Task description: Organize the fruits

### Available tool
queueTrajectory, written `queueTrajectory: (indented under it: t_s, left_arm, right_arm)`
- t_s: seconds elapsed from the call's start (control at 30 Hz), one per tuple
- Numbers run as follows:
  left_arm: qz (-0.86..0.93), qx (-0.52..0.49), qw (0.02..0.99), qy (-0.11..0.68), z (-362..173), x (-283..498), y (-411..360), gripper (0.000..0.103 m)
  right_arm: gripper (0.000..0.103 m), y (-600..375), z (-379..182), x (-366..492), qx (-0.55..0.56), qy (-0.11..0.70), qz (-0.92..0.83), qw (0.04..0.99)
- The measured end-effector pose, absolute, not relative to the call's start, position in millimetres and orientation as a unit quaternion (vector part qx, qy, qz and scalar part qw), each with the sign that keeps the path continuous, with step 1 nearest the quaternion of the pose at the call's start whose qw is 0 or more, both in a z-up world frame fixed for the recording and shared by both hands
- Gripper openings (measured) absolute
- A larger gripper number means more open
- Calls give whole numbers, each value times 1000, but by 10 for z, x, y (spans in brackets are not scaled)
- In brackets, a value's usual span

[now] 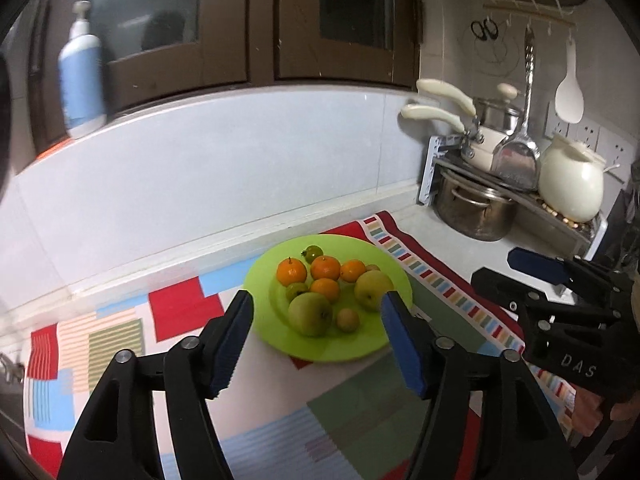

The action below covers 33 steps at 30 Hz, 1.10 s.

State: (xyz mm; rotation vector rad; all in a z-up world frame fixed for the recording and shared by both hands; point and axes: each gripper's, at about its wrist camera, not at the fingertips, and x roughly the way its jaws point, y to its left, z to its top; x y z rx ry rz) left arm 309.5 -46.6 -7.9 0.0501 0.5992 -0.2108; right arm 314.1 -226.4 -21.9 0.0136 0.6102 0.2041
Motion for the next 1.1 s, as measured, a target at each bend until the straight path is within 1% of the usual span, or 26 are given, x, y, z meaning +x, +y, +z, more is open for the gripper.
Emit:
queueTrajectory:
  t_s: [0.07, 0.2, 0.27, 0.43, 0.57, 0.73, 0.83, 1.1]
  left_arm:
    - [-103, 24, 951, 290, -43, 2956, -412, 73]
    - [-104, 31, 952, 287, -9, 2694, -314, 78]
    - [-107, 33, 952, 285, 3, 2568, -243, 83]
    - [-113, 44, 953, 278, 20, 2289, -149, 89]
    - [-111, 48, 954, 274, 49, 2076, -110, 93]
    - [-108, 51, 958, 262, 97, 1769, -152, 96]
    - [-96, 49, 961, 255, 135, 1569, -183, 97]
    - [-80, 39, 965, 246, 193, 1072, -278, 99]
  right_arm:
    - [63, -2227, -154, 2953, 5, 294, 94, 951]
    - [66, -2161, -99, 2633, 8, 285, 79, 955]
    - [71, -2132, -85, 2490, 10, 282, 68, 957]
    - [76, -2059, -56, 2122, 18, 275, 43, 960]
    - [77, -2027, -30, 1874, 22, 273, 30, 961]
    - [79, -2037, 25, 1608, 23, 271, 27, 962]
    - [82, -2076, 52, 1446, 24, 268, 31, 962]
    - [82, -2183, 147, 1023, 8, 263, 40, 964]
